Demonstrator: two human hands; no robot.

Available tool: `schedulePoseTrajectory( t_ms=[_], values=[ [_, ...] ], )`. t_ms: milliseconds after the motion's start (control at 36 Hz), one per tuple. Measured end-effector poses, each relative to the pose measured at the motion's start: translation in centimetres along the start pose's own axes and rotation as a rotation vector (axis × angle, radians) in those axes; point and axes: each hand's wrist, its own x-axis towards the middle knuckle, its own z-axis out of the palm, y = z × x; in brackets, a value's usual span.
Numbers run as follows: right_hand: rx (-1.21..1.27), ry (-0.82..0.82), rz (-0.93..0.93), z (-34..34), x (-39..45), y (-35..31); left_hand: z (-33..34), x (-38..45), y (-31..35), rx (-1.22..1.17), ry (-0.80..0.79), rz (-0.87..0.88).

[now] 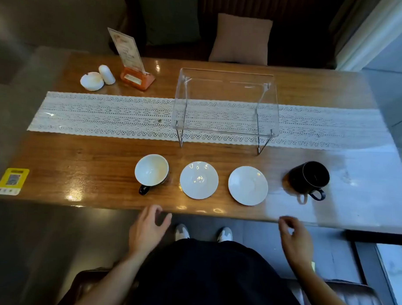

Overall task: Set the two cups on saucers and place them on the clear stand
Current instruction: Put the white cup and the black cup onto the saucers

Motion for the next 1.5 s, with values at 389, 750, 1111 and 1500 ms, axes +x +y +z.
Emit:
schedulePoseTrajectory(
  t_ms=[389,750,1111,1500],
  values=[
    [0.344,0.097,0.431,-3.1,8.8,0.9,-0.9,5.1,1.4,-0.563,0.238,-0.59],
    [0.611,-0.054,0.417,-4.9,10.7,1.9,-1.7,5.8,1.0,-0.59,0.146,-0.589],
    [0.611,-0.127,0.359,-4.2,9.5,1.3,-1.8,6.4,2.1,-0.77,-0.019,-0.646],
    [0.632,-0.157,0.252,-2.7,5.5,-2.3,-2.3,5.4,3.8,-0.864,0.014,-0.598]
  ],
)
